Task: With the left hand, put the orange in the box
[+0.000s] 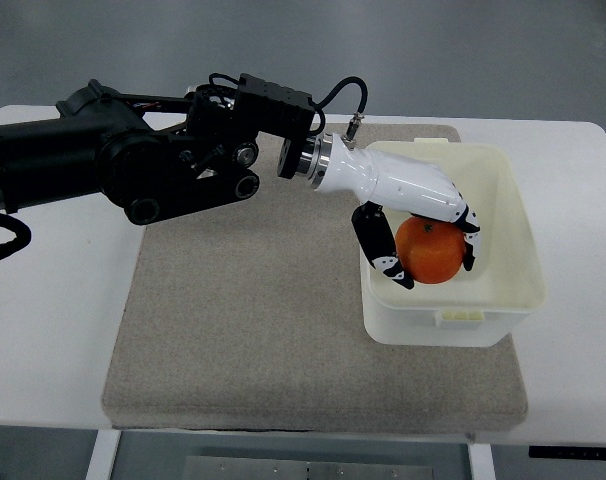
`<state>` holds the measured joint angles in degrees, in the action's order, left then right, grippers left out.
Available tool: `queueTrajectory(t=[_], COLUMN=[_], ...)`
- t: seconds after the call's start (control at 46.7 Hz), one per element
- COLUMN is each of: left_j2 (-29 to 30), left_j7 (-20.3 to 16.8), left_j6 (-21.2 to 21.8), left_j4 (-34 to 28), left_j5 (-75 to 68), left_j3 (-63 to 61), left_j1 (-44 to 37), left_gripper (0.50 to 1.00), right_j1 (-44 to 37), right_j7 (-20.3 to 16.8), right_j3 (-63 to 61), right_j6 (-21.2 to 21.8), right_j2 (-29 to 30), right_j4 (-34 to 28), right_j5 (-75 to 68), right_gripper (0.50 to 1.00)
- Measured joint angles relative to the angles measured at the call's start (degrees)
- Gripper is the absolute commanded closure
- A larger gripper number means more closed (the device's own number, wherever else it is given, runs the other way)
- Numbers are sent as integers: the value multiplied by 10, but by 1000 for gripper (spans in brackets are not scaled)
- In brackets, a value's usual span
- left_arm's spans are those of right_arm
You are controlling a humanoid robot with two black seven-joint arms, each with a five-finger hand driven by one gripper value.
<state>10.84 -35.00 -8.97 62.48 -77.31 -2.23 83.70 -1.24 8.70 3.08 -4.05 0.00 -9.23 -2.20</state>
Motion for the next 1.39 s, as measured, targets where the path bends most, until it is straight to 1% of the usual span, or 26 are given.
queueTrajectory(t=[0.021, 0.064, 0.086, 0.15, 0.235, 0.257, 0.343, 0.385, 0.492, 0.621, 0.92, 1.049, 1.391], left_j2=[0, 0, 0, 0, 0, 0, 0, 0, 0, 0, 8, 11, 30], left_j7=[0, 0, 0, 0, 0, 0, 0, 0, 0, 0, 0, 0, 0], left_j6=[0, 1, 2, 2, 3, 3, 3, 4, 19, 40, 42, 42, 45], left_j4=[0, -1, -1, -1, -1, -1, -1, -1, -1, -1, -7, -49, -229], left_j5=[0, 1, 1, 3, 5, 7, 9, 10, 11, 10, 9, 10, 15], left_j3=[1, 5, 6, 6, 7, 7, 8, 8, 8, 5, 10, 11, 32], left_j1=[-2, -5, -7, -12, -13, -13, -14, -14, -14, -19, -15, -8, -5], left_gripper=[1000, 894, 849, 740, 626, 613, 602, 572, 544, 536, 536, 536, 542], right_j1=[0, 0, 0, 0, 0, 0, 0, 0, 0, 0, 0, 0, 0], right_j7=[0, 0, 0, 0, 0, 0, 0, 0, 0, 0, 0, 0, 0], right_j3=[0, 0, 0, 0, 0, 0, 0, 0, 0, 0, 0, 0, 0], right_j6=[0, 0, 0, 0, 0, 0, 0, 0, 0, 0, 0, 0, 0], right_j2=[0, 0, 0, 0, 0, 0, 0, 0, 0, 0, 0, 0, 0], right_j4=[0, 0, 0, 0, 0, 0, 0, 0, 0, 0, 0, 0, 0], right_j5=[0, 0, 0, 0, 0, 0, 0, 0, 0, 0, 0, 0, 0], right_gripper=[574, 574, 574, 574, 574, 574, 574, 574, 574, 574, 574, 574, 574])
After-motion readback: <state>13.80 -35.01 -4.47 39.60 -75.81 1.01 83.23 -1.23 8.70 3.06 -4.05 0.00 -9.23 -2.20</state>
